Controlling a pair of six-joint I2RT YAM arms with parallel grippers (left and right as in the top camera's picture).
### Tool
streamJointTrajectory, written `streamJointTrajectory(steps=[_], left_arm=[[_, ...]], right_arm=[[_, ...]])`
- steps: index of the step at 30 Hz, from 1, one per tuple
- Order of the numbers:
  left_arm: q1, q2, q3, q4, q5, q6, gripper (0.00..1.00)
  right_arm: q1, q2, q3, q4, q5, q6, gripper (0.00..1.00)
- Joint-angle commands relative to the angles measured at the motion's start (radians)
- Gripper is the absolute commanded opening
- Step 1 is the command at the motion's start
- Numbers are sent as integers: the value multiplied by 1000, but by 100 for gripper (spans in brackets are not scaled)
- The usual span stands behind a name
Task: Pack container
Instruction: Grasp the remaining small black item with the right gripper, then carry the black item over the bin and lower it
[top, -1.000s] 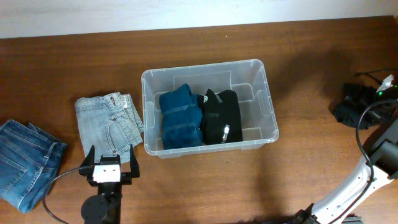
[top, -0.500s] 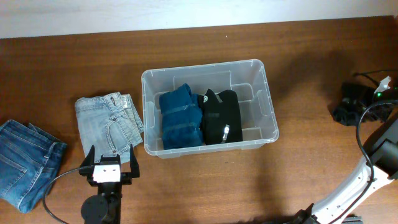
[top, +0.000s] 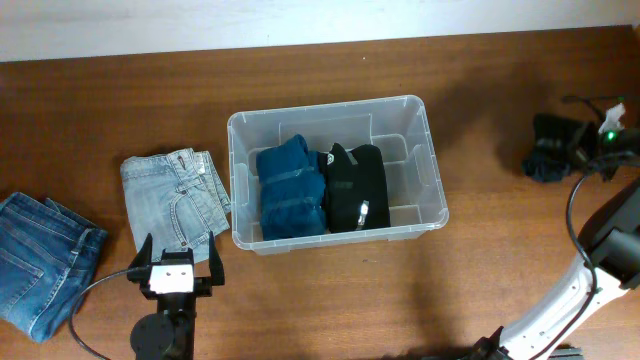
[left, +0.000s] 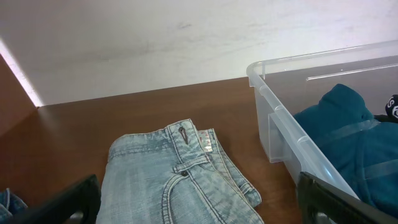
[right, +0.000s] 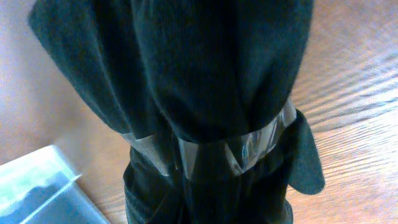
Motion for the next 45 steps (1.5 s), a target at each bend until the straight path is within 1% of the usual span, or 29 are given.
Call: streamJointTrajectory(steps=[1, 5, 9, 12, 16, 19, 26, 30, 32, 37, 45], left_arm=[[5, -8, -6, 3, 11, 13, 100], [5, -8, -6, 3, 11, 13, 99], [5, -8, -6, 3, 11, 13, 99], [5, -8, -6, 3, 11, 13, 100], [5, -8, -6, 3, 11, 13, 100], [5, -8, -6, 3, 11, 13, 99], [5, -8, -6, 3, 11, 13, 100], [5, -8, -6, 3, 11, 13, 99], [5, -8, -6, 3, 11, 13, 99], [5, -8, -6, 3, 11, 13, 99], [5, -8, -6, 3, 11, 13, 99]], right_arm=[[57, -167, 67, -28, -79, -8, 9], [143, -299, 74, -78, -77, -17, 9], [275, -428, 74, -119, -29, -20, 10], [392, -481, 74, -140, 34, -19, 10], [543, -488, 69, -161, 100, -14, 10], [638, -470, 51, -145, 118, 16, 10], [811, -411, 5, -96, 283, 133, 10], [859, -384, -42, -69, 323, 159, 12], [870, -375, -84, -24, 323, 171, 13], [873, -364, -202, 67, 331, 204, 13], [874, -364, -405, 221, 330, 204, 14]])
